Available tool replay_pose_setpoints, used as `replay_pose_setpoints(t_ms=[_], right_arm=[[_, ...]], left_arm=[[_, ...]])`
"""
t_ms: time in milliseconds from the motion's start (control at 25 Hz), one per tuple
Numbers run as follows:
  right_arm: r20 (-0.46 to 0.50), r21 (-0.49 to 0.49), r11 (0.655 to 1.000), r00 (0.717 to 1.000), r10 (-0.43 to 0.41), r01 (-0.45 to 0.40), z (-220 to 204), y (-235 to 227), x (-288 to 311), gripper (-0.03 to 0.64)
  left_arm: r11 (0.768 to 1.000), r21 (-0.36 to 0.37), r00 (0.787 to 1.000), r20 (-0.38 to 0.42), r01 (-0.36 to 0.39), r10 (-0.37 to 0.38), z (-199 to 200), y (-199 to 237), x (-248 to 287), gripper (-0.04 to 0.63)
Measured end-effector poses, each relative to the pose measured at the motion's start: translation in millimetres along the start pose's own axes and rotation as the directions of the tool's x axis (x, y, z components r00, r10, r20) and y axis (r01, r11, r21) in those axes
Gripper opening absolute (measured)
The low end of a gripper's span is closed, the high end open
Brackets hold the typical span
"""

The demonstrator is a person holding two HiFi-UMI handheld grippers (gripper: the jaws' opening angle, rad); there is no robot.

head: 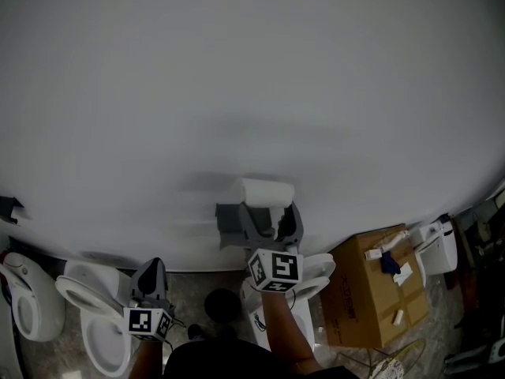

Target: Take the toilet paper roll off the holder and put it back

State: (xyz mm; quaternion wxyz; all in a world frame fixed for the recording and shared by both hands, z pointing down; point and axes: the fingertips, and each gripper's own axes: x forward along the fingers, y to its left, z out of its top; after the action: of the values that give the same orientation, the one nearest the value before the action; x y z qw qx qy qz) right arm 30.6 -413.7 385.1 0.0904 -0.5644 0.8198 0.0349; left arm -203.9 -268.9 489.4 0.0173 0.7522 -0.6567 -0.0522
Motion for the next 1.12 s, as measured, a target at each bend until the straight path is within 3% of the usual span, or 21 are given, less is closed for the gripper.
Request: replay_pose_setpoints(t_ms=[200,480,1120], right_arm=[[0.033,-0.017,1.0,0.999,0.0,0.001,12.7,2.7,-4.9,0.463],[0.014,-0.027,1.0,1.0,-0.001,0.002,-1.1,2.1,-0.3,0.463],[-0.125,-0.001,1.0,0.992,-0.003,0.002,-77.6,3.8,9.0,0.463]], left_arm=[[1.0,0.0,1.0,0.002,0.002,-0.002,1.0,0.1,-2.5,0.003],[1.0,0.01,1.0,-0.007,-0.007,0.007,-2.3,3.3,-3.6,0.003],[0.998,-0.002,0.998,-0.039,-0.057,0.057,0.6,12.6,-10.9,0.003]])
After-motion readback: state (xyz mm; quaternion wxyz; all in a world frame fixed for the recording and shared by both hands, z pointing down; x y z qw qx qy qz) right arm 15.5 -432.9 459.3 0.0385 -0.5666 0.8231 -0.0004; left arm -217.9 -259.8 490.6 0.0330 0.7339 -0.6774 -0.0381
